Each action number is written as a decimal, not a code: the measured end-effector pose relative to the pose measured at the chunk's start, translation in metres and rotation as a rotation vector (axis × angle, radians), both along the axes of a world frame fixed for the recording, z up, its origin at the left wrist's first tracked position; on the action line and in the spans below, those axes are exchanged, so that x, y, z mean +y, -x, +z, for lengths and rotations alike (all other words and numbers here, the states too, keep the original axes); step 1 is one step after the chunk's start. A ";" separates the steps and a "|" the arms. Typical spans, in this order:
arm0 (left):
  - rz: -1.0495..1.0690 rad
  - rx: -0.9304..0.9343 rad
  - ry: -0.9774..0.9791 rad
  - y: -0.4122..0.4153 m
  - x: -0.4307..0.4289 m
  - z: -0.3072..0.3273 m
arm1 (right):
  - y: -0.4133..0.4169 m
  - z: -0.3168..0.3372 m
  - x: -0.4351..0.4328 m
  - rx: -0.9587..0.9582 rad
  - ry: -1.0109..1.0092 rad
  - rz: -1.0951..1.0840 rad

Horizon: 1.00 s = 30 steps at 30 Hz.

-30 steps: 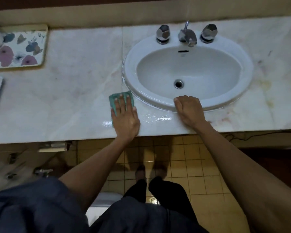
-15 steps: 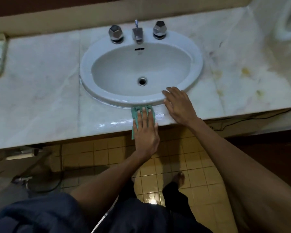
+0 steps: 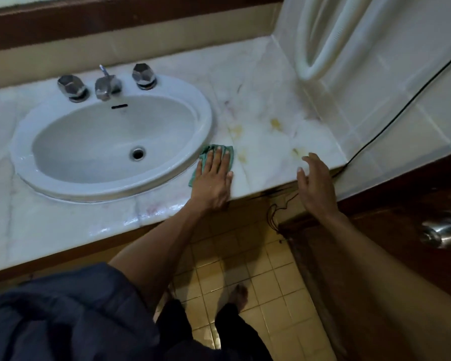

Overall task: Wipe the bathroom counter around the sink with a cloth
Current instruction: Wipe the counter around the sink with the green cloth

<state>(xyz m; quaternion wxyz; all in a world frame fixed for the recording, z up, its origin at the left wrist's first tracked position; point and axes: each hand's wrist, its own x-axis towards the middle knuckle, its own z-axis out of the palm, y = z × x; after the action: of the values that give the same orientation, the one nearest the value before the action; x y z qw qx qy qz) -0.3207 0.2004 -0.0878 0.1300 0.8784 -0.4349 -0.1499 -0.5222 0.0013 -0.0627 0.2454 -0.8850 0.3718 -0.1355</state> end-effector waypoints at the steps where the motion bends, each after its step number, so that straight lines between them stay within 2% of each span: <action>1: 0.004 -0.006 -0.005 0.001 -0.004 -0.001 | 0.006 -0.002 -0.009 0.016 0.007 -0.026; 8: -0.138 -0.012 -0.005 0.015 0.017 0.001 | 0.000 -0.014 -0.041 0.134 -0.076 -0.134; 12: -0.073 0.006 0.002 0.005 -0.032 0.002 | -0.003 -0.016 -0.041 0.212 -0.075 -0.150; 14: -0.107 -0.003 -0.001 0.013 -0.063 0.003 | 0.003 -0.016 -0.041 0.214 -0.072 -0.153; 18: -0.438 -0.013 -0.009 0.032 -0.064 0.001 | 0.011 -0.018 -0.045 0.236 -0.035 -0.114; 21: -0.696 -0.066 -0.013 0.005 -0.030 -0.002 | 0.012 -0.018 -0.048 0.231 -0.051 -0.133; 23: -0.779 -0.069 -0.030 -0.020 -0.026 0.001 | 0.012 -0.019 -0.048 0.221 -0.056 -0.165; 26: -0.685 -0.062 -0.033 -0.035 -0.056 0.003 | 0.014 -0.021 -0.048 0.224 -0.069 -0.224; 30: -0.482 -0.009 -0.015 -0.002 -0.127 0.005 | 0.025 -0.020 -0.050 0.210 -0.060 -0.266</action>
<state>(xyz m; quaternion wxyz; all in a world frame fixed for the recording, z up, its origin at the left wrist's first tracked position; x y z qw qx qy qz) -0.3185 0.0733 -0.0823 0.0820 0.7508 -0.6314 -0.1760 -0.5473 -0.0490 -0.0830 0.2114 -0.8296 0.5130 -0.0625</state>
